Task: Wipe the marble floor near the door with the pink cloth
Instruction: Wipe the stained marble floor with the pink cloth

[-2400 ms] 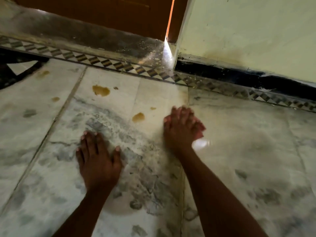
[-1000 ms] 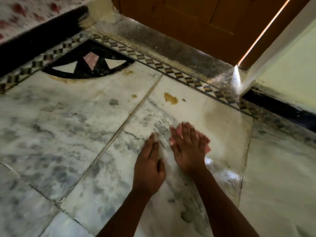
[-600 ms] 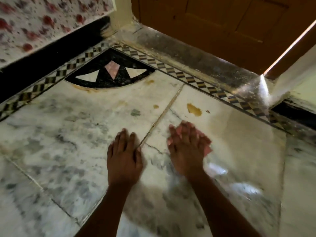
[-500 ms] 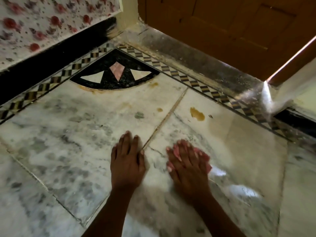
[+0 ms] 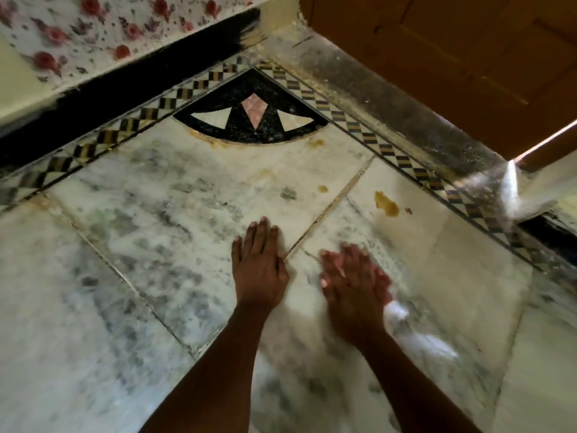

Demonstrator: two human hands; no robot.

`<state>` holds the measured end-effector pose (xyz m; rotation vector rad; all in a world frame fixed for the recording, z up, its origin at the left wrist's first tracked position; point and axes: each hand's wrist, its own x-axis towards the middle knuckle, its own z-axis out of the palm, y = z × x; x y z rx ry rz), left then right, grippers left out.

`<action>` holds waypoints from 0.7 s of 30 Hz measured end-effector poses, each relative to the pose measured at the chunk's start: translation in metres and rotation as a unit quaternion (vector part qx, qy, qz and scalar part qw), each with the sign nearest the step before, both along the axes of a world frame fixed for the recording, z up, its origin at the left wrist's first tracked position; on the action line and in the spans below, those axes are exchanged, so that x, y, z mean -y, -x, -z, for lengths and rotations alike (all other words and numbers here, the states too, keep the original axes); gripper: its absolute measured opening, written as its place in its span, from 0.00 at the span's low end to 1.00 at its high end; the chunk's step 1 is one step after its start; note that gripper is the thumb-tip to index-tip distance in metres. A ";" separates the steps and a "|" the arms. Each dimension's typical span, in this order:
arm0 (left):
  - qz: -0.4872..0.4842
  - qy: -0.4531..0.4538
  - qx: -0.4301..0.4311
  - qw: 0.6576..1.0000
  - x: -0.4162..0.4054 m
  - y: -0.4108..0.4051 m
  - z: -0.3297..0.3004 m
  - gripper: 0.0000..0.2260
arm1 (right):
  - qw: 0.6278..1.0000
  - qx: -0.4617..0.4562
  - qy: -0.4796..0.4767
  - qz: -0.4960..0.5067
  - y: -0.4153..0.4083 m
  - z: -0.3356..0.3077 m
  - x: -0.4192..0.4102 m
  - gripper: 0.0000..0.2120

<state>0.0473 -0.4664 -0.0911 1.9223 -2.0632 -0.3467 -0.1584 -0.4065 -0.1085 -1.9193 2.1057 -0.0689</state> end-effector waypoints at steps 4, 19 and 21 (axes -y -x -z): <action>0.001 0.034 0.059 0.998 0.046 -0.051 0.009 0.33 | 0.984 0.024 -0.024 0.178 -0.004 0.006 0.090 0.30; -0.050 -0.001 0.030 0.998 0.081 -0.086 0.010 0.27 | 0.974 0.030 -0.009 0.225 -0.077 0.013 0.147 0.33; -0.052 0.001 0.039 0.998 0.082 -0.086 0.012 0.27 | 0.993 0.019 -0.032 0.112 -0.096 0.011 0.122 0.30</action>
